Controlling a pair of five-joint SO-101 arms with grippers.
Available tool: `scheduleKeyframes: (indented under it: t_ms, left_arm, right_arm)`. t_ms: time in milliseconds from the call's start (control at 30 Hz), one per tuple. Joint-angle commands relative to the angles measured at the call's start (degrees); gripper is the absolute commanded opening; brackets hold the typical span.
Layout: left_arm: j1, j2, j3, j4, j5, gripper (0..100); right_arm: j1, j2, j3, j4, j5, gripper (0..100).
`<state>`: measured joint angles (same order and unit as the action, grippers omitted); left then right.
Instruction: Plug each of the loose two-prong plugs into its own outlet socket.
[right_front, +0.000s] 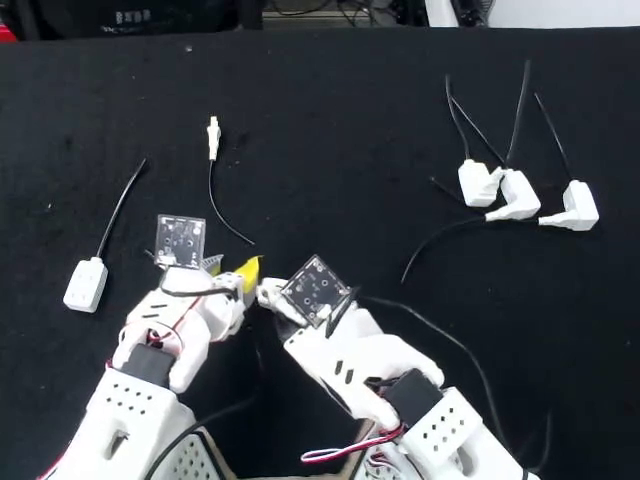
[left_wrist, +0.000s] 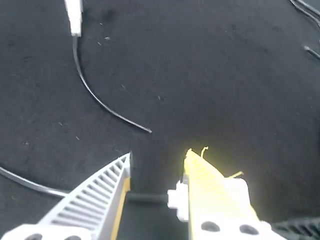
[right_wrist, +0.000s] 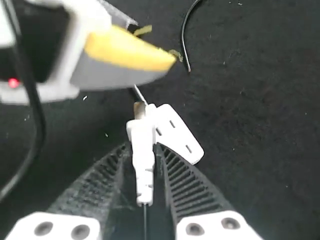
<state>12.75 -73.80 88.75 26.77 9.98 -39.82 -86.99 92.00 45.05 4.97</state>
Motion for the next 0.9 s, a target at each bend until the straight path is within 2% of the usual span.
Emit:
scheduleKeyframes:
  t_ms: [0, 167, 400, 667, 867]
  left_arm:
    - [-3.9, -0.3, -4.9, -0.6, -0.2, 18]
    - [-9.8, 0.3, -5.0, -0.8, -0.2, 18]
    - [-13.8, 4.5, -6.5, -0.5, -0.2, 18]
    - [-13.7, 32.6, -19.6, -0.9, -0.2, 18]
    - [-13.6, 49.3, -27.3, -0.6, -0.4, 18]
  right_arm:
    - [2.5, -1.1, -3.5, 2.9, 0.5, 1.1]
    - [2.5, -0.9, -8.1, 9.8, 2.2, 1.1]
    - [2.4, 10.4, -12.4, 9.1, 4.1, 1.1]
    - [2.0, 30.4, -20.4, 7.3, 3.9, 1.1]
    - [2.3, 33.0, -21.2, 6.2, 4.1, 1.1]
